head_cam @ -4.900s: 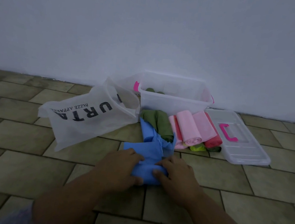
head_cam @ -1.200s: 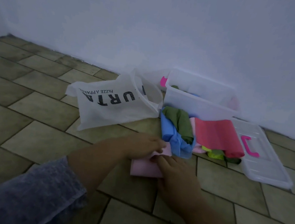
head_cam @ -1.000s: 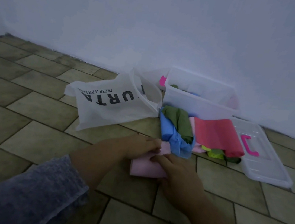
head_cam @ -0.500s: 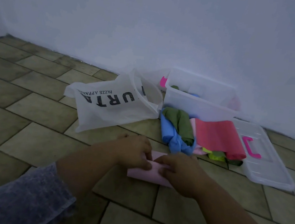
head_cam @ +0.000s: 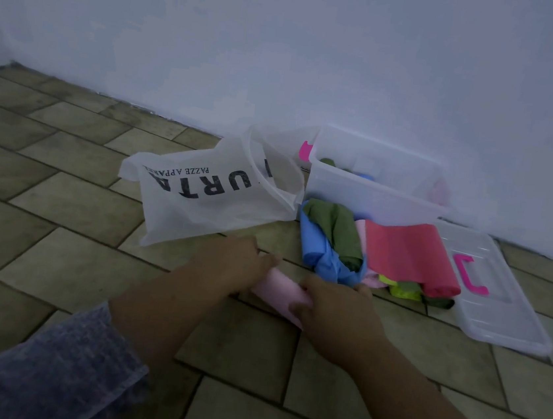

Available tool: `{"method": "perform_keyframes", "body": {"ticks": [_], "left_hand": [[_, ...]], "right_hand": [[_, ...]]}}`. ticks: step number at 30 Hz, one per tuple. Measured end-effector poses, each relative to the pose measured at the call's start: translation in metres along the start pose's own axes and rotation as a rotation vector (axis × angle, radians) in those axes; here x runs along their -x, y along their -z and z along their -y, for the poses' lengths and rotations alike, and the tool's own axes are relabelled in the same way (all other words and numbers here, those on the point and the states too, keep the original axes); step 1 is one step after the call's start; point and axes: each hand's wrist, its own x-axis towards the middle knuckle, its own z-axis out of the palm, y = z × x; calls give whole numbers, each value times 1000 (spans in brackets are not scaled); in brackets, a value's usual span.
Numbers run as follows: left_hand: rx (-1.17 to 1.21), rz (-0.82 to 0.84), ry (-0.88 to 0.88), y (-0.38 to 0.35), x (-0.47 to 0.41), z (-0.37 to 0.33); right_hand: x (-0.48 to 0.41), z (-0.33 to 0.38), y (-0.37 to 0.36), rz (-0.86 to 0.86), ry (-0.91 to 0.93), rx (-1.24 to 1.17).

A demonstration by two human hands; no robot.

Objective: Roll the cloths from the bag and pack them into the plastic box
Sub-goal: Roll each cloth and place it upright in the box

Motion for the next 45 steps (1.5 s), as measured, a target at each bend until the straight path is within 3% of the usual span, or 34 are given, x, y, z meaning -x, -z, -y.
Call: {"method": "perform_keyframes", "body": {"ticks": [5,10,15,17,20,24,26,28,31,33,35,37,41,43,45], "left_hand": [[395,108,44,-15,12,-21],[478,-51,0,-21,21,-40],[1265,43,128,-18,31,-45],[1394,96,159,-16,31,-52],[1259,52,15,-7,22,-61],[798,-216,-210,24,-13,-77],[645,-347,-289,45,-37,-86],[443,-372,-304,62,-66,-95],[210,-266,-149,81,-106,-110],[193,-206,-53,84,-124,-117],[233,-161,-11,79,-134,-121],[248,-134,-5,71,-138,-121],[215,-141,-35,62,-143,-116],[187,-142,-50,62,-143,-114],[160,-138,-61,61,-143,-112]], "right_hand": [[-7,0,5,198,-164,-283],[6,3,1,247,-266,-644],[15,-5,0,212,-368,-1011],[15,-10,7,232,-415,-1216],[12,-27,25,190,-405,-1293],[-1,-66,65,174,-353,-1342],[-17,-88,89,108,-362,-1408],[-40,-109,113,-18,-408,-1443],[-84,-138,136,-261,-450,-1352],[-115,-152,143,-385,-488,-1204],[-144,-165,140,-396,-524,-969],[-168,-171,129,-242,-533,-717],[-205,-178,103,231,-428,0],[-218,-187,96,417,-427,57],[-230,-205,87,497,-408,74]]}}
